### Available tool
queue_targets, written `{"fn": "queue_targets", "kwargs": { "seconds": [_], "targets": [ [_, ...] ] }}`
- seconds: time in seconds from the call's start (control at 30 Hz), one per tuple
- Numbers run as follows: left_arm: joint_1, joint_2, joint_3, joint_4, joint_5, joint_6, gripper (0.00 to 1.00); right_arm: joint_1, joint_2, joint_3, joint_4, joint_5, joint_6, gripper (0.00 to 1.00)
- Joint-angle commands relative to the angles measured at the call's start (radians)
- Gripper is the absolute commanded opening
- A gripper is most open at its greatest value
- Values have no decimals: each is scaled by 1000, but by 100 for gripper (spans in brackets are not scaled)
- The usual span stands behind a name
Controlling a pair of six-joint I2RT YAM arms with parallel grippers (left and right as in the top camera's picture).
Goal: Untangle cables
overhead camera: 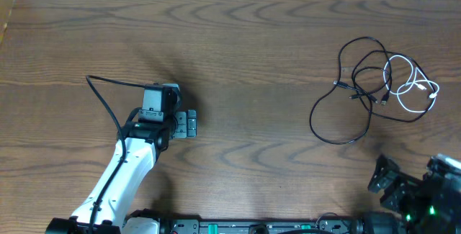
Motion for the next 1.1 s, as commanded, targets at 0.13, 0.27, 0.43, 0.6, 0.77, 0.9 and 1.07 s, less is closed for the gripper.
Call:
{"fn": "queue_targets", "kwargs": {
  "seconds": [0.13,0.27,0.43,0.6,0.77,0.9,1.07],
  "targets": [
    [-2,0,-2,1,-6,2,98,26,-68,-6,-1,1,6,99],
    [-2,0,-2,1,-6,2,98,94,-73,-17,5,1,6,99],
    [-2,0,-2,1,-6,2,98,155,-74,-41,18,1,9,99],
    [-2,0,-2,1,-6,2,98,153,-79,-101,47,1,9,99],
    [-2,0,-2,1,-6,2,98,153,-111,-185,84,1,9,99],
    [-2,0,-2,1,-6,2,98,153,-144,-255,117,1,9,99],
    [-2,0,-2,1,-6,2,98,127,-219,-354,151,1,9,99]
  ]
}}
